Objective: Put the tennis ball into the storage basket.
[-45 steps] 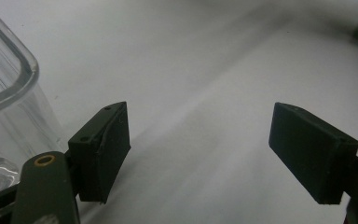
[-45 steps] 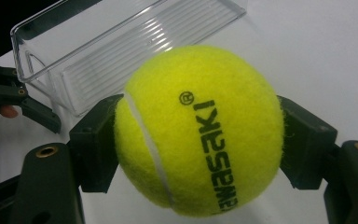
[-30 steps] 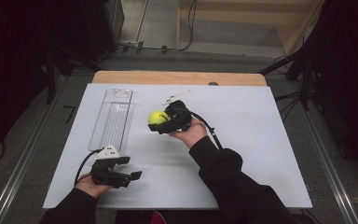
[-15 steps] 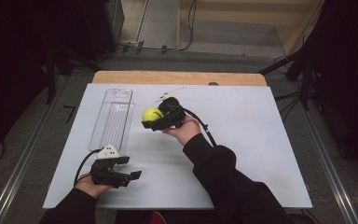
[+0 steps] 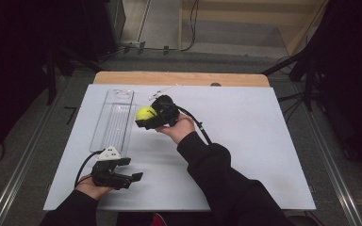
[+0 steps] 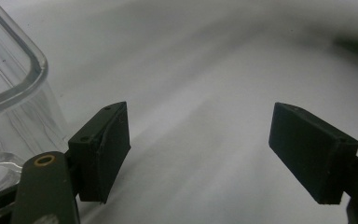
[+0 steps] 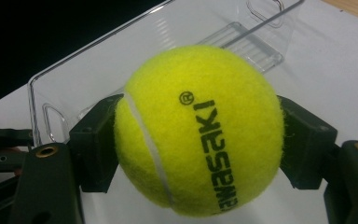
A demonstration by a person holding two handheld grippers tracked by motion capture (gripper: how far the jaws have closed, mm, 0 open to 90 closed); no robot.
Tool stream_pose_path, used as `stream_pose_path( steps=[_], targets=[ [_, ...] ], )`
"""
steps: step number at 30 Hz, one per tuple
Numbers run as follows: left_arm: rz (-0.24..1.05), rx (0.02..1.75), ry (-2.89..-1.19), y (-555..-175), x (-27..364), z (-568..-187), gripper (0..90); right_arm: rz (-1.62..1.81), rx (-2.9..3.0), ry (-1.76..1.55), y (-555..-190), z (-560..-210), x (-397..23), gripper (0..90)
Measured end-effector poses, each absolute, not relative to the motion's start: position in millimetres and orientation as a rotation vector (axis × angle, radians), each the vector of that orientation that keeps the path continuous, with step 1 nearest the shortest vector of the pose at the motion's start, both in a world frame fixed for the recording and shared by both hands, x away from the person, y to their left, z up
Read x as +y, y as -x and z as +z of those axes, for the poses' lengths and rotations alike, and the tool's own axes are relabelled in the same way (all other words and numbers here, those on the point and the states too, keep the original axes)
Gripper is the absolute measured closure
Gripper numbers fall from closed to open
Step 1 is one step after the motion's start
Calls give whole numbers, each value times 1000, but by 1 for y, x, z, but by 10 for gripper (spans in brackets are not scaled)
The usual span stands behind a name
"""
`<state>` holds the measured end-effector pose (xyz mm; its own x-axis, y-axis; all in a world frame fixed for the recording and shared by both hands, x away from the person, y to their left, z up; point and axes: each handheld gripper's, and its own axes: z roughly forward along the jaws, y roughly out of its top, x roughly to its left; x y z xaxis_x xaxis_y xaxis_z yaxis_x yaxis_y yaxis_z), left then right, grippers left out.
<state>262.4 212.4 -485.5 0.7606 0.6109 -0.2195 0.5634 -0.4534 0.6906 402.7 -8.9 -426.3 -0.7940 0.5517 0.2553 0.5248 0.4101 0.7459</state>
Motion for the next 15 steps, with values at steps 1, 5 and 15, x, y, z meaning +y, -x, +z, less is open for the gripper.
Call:
stream_pose_path(
  steps=[1,5,15],
  targets=[
    [77,874,-2162,-262,212,-485,212,1366,2613,-999,-403,-426,-8,238],
    [76,872,-2162,-262,212,-485,212,1365,2618,-997,-405,-424,-2,238],
    [77,872,-2162,-262,212,-485,212,1380,2622,-972,-410,-417,11,238]
  ],
)
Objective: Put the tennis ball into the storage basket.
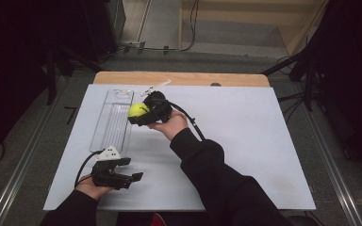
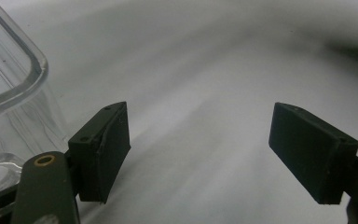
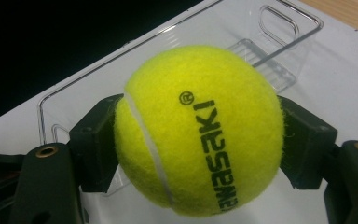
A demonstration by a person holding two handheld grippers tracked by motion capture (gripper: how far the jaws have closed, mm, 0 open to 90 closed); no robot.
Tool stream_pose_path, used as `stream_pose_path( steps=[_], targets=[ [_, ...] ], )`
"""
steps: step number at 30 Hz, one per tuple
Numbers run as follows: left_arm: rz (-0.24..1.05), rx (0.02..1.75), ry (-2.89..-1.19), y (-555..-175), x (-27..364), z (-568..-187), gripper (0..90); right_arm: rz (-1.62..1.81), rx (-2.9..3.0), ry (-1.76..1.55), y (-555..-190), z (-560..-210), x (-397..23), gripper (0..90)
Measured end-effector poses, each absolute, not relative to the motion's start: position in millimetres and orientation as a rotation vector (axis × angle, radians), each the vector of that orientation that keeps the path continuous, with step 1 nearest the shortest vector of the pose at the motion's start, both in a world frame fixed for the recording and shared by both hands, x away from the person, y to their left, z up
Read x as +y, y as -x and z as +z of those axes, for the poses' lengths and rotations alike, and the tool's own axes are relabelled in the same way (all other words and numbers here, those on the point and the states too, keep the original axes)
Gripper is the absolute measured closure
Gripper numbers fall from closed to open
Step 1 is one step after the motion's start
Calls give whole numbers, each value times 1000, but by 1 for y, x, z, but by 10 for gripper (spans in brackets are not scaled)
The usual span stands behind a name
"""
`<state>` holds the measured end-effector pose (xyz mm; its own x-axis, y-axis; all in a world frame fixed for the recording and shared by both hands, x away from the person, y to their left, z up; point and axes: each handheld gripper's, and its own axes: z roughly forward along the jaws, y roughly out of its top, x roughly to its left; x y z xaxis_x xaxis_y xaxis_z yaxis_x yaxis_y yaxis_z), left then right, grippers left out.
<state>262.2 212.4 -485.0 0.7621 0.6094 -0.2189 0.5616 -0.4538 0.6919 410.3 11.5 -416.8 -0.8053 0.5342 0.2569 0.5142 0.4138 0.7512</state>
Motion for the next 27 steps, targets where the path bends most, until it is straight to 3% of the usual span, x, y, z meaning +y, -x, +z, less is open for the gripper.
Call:
stream_pose_path(
  steps=[27],
  targets=[
    [72,872,-2154,-262,213,-484,212,1387,2655,-945,-421,-412,53,238]
  ],
)
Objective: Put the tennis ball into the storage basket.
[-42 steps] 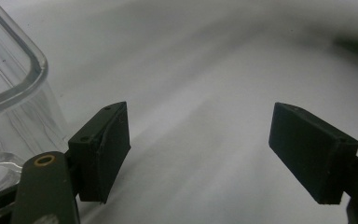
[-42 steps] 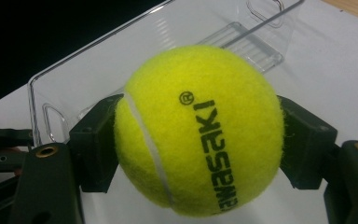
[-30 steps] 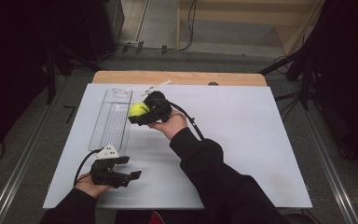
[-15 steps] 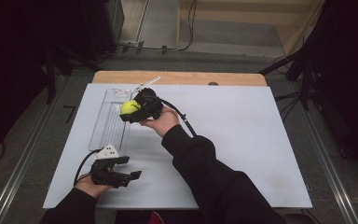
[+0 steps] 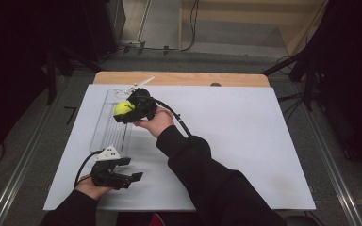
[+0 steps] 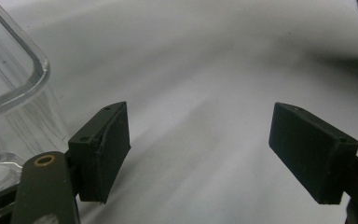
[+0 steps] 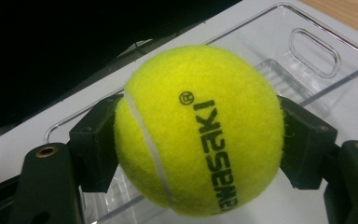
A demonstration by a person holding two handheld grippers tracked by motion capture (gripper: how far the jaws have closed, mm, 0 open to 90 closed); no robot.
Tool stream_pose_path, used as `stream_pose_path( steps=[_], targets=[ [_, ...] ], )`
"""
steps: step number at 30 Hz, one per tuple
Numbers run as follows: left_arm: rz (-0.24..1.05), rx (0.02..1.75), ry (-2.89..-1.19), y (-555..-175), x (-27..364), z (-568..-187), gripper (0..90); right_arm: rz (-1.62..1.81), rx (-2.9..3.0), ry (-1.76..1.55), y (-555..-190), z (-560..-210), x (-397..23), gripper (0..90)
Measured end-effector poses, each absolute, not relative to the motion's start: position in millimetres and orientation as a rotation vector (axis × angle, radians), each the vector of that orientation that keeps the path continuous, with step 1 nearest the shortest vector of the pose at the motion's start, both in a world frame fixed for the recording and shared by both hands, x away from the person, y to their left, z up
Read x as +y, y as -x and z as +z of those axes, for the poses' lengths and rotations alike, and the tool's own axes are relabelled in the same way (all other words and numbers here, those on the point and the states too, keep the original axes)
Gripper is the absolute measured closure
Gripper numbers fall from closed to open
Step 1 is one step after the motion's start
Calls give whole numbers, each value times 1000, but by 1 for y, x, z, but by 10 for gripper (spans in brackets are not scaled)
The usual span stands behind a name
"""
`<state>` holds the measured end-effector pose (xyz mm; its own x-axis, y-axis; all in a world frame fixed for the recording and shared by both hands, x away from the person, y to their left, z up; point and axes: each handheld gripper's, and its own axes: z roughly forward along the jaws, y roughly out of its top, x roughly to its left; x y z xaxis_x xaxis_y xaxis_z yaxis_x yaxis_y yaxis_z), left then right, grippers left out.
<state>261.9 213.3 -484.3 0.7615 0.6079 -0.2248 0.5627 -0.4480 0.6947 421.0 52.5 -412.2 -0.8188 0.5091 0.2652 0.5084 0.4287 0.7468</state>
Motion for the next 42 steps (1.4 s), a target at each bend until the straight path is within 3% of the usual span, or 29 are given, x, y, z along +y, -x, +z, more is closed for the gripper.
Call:
stream_pose_path(
  steps=[42],
  targets=[
    [72,865,-2153,-260,214,-484,212,1364,2679,-959,-440,-428,96,237]
  ],
)
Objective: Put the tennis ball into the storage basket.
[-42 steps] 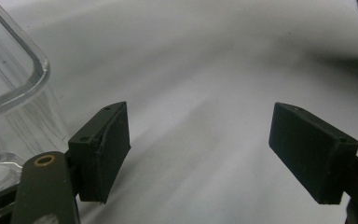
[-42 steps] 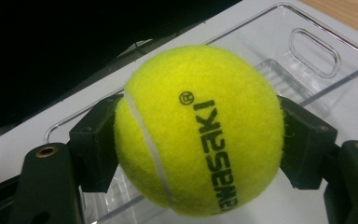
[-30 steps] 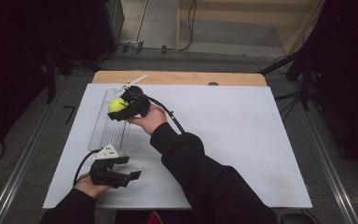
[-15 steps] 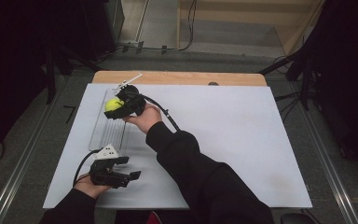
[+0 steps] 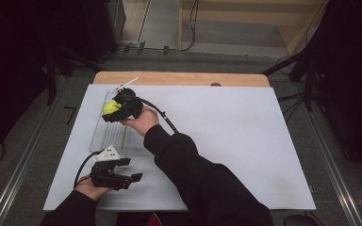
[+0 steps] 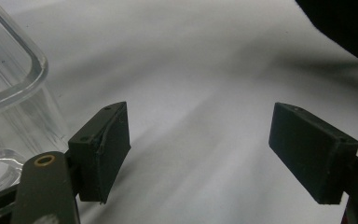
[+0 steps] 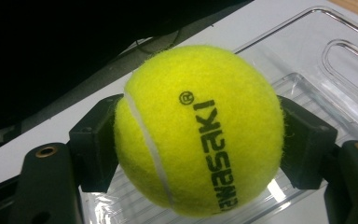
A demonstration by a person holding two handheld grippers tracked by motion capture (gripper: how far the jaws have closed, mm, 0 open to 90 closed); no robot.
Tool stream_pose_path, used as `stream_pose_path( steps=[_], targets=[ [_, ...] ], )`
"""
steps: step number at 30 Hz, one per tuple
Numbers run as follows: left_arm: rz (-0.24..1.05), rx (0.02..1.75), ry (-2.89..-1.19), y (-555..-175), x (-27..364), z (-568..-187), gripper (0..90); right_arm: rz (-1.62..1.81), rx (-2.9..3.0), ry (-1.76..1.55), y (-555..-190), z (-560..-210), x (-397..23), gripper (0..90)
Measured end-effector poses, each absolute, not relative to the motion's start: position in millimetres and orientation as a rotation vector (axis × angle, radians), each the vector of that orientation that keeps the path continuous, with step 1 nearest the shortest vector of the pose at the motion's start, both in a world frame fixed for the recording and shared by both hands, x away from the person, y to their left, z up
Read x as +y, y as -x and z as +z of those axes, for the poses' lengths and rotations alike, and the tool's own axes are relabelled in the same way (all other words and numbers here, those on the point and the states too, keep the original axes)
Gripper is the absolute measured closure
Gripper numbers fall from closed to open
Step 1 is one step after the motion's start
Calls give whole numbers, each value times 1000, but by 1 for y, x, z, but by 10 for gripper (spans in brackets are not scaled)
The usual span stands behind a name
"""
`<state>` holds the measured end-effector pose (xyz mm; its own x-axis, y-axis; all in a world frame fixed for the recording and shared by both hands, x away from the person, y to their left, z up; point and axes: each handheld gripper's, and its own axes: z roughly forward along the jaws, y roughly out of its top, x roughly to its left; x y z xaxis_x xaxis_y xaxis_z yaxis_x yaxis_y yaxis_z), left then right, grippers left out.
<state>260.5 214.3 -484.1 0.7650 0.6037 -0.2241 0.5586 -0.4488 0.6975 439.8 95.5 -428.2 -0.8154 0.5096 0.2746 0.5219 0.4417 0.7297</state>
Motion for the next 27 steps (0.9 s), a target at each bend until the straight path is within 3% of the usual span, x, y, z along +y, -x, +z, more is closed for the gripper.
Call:
stream_pose_path(
  steps=[27],
  targets=[
    [69,861,-2150,-260,215,-484,212,-1277,-2682,968,-437,-448,106,232]
  ],
)
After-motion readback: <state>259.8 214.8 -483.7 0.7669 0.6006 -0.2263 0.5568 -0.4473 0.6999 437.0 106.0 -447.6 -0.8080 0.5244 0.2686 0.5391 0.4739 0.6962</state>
